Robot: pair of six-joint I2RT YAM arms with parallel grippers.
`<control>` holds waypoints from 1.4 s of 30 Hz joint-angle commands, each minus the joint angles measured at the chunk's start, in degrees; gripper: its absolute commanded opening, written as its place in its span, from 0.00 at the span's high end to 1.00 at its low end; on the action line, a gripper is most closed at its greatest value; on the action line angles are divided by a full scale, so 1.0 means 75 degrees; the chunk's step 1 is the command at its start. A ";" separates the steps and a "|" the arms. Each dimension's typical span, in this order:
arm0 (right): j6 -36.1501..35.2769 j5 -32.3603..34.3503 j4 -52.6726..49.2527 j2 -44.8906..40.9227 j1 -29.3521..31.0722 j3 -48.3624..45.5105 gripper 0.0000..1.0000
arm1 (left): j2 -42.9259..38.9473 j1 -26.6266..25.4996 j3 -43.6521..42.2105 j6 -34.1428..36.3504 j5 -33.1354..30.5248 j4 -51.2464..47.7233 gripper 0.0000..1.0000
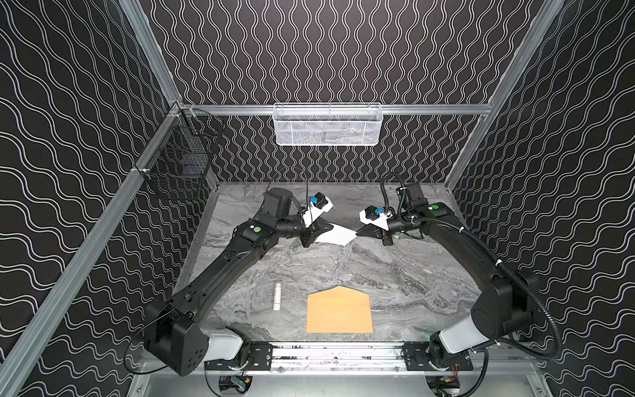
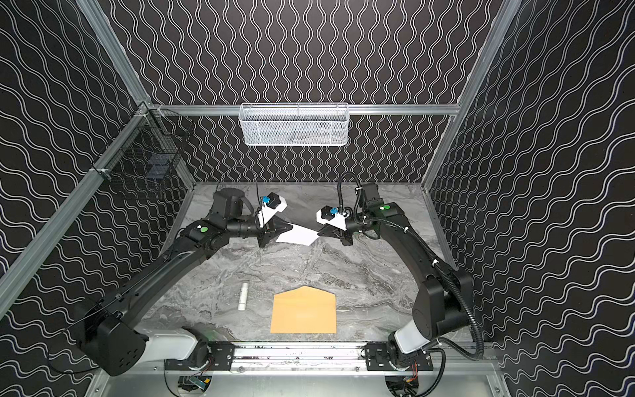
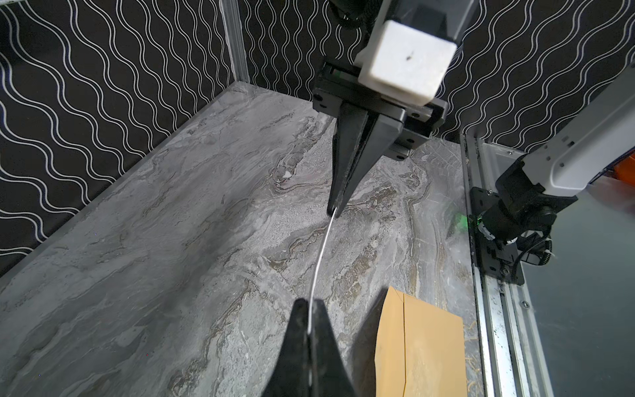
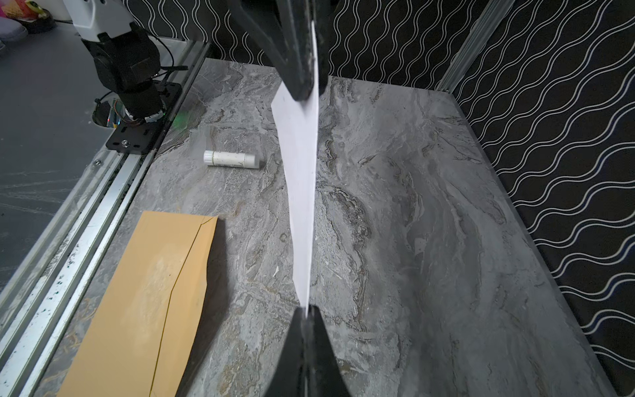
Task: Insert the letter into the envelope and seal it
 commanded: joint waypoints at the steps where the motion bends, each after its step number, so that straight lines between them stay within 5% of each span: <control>1: 0.0070 0.0002 0.0110 -0.0073 -0.0030 -0.0017 1.00 | 0.0015 0.0016 0.0028 0.0048 0.0108 0.0116 1.00; 3: 0.0072 0.0014 0.0103 -0.0070 -0.0031 0.0015 0.99 | -0.0002 0.0020 0.0002 0.0047 0.0122 0.0146 1.00; 5: -0.0052 -0.0006 -0.0020 -0.0055 -0.0033 0.0051 0.83 | -0.0008 0.0007 -0.0017 -0.0038 0.0178 0.0208 1.00; 8: -0.0054 -0.0044 0.0013 -0.0063 -0.0034 0.0029 0.77 | 0.0021 0.0009 -0.0034 -0.0099 0.0265 0.0257 1.00; 18: -0.0034 0.0003 0.0019 0.0016 -0.0067 0.0008 1.00 | 0.0030 0.0015 -0.0060 -0.0105 0.0262 0.0270 1.00; 31: 0.0153 0.0059 0.0295 -0.0147 -0.0103 -0.0116 1.00 | 0.0050 0.0015 -0.0150 -0.0170 0.0284 0.0329 1.00; 33: 0.0383 0.0147 0.0494 -0.0219 -0.0102 -0.0151 0.75 | 0.0018 0.0021 -0.0159 -0.0224 0.0260 0.0366 1.00; 36: 0.0998 0.0207 0.1165 -0.0532 -0.0102 -0.0428 0.51 | -0.0031 0.0019 -0.0250 -0.0492 0.0225 0.0625 1.00; 42: 0.3155 0.0872 0.3353 -0.1432 -0.0100 -0.1424 0.33 | -0.0197 0.0010 -0.0850 -0.1792 -0.0073 0.1795 1.00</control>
